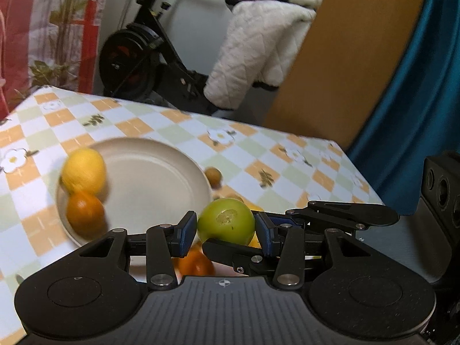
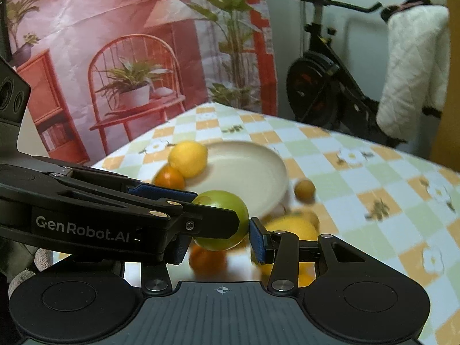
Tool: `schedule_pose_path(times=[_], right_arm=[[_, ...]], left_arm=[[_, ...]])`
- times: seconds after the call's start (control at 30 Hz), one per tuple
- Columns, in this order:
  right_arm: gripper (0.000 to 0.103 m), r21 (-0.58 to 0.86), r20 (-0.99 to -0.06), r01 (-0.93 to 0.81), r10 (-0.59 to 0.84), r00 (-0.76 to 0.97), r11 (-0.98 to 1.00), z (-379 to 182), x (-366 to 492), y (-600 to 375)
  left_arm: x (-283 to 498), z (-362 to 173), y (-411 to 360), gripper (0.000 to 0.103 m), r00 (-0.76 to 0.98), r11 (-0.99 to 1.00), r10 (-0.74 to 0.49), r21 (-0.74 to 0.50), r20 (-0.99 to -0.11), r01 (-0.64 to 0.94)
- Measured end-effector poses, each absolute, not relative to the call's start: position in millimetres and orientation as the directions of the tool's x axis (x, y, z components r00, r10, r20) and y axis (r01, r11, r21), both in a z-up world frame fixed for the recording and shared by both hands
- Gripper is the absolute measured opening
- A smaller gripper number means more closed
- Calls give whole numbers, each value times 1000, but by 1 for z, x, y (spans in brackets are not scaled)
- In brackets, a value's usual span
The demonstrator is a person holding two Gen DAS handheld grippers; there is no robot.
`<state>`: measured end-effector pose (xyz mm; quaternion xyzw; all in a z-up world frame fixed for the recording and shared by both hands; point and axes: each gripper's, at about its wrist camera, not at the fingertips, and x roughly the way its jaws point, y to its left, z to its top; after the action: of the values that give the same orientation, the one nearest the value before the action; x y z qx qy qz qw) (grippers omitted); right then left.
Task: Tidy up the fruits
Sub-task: 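Close the left gripper on the green apple and lift it, then carry the green apple onto the plate and open the left gripper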
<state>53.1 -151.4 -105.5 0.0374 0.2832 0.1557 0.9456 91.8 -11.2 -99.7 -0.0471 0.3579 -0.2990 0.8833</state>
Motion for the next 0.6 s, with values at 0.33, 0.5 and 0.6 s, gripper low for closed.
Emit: schedule_pose_path(times=[0.33,0.5,0.6], right_arm=[[40,126,-512,-319,338,790,939,-84,95,-131],[40,123,-507,-323,339,792,938,-78,115,-125],[40,121,-509,-324,339,791,938,-78,128,-122]], left_arm=[[126,-87,5,47,599,834,-545,-304,-587,461],[145,-85,11,47,609,840,-537,-303,-583,451],[156,-88,13,47,612,844,-532,-305,-585,442]])
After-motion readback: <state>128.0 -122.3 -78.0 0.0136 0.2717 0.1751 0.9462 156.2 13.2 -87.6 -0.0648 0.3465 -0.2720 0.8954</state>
